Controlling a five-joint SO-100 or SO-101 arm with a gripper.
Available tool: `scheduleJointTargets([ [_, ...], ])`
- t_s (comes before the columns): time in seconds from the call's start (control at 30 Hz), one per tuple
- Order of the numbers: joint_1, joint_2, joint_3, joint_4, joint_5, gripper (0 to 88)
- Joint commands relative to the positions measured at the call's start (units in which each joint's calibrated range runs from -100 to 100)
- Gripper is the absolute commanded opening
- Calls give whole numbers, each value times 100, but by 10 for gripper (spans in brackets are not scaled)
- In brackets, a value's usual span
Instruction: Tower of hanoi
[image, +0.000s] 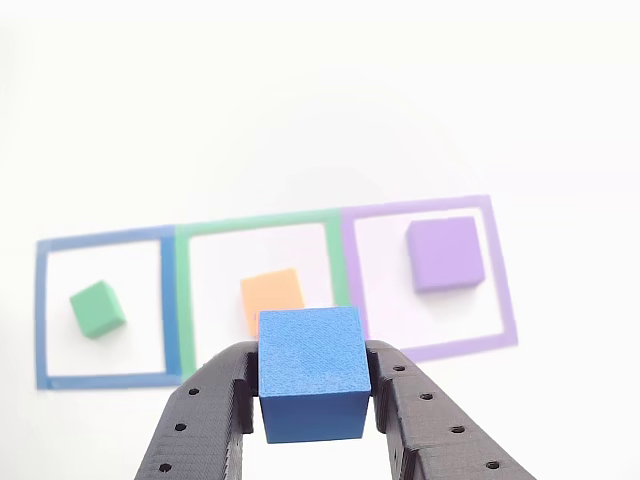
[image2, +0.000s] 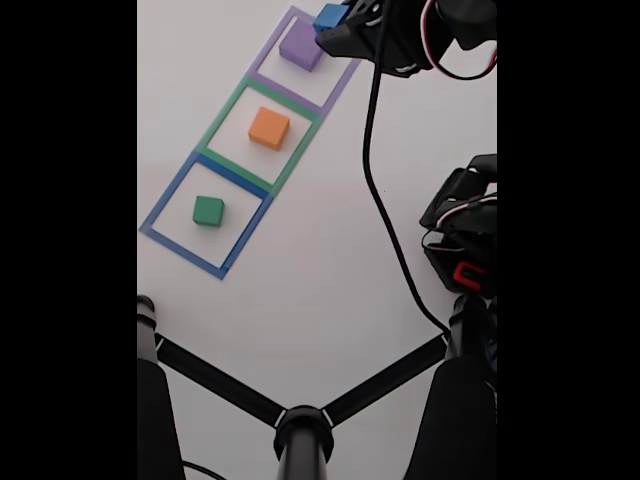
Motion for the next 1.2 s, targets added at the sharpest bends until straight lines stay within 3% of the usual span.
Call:
scheduleJointTargets([
  [0.0, 230, 13, 43, -10, 0, 35],
  [0.43, 1061, -315, 3042, -2478, 0, 37],
  [0.73, 1435, -123, 6023, -6469, 0, 38],
  [1.17, 1557, 2097, 7694, -11568, 0, 36],
])
